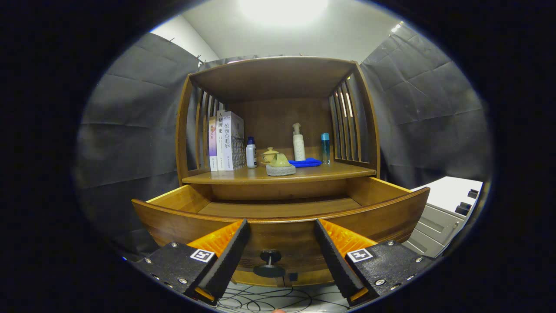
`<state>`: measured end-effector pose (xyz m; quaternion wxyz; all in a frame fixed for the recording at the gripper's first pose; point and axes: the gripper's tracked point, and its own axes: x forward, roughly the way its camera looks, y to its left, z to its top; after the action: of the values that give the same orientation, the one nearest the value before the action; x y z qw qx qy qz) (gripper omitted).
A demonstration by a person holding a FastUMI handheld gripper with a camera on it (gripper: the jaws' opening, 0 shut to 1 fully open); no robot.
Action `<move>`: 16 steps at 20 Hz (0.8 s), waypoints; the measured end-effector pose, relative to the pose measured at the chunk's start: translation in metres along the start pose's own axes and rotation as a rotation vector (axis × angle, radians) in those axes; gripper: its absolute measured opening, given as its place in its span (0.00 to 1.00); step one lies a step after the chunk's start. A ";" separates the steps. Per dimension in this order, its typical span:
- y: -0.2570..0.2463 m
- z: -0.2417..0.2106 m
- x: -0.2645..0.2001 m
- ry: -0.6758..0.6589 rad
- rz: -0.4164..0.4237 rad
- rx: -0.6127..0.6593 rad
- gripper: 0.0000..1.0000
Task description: Pull open the drawer, take out the items inside it, and place them on the countertop above the cabinet.
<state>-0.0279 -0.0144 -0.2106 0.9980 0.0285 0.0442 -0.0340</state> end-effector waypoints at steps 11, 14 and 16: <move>-0.001 0.001 0.059 0.010 -0.006 -0.182 0.95; -0.001 0.001 0.078 0.018 -0.008 -0.188 0.95; -0.001 0.001 0.089 0.018 -0.010 -0.187 0.95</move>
<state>0.0610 -0.0212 -0.2174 0.9957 -0.0648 0.0563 -0.0345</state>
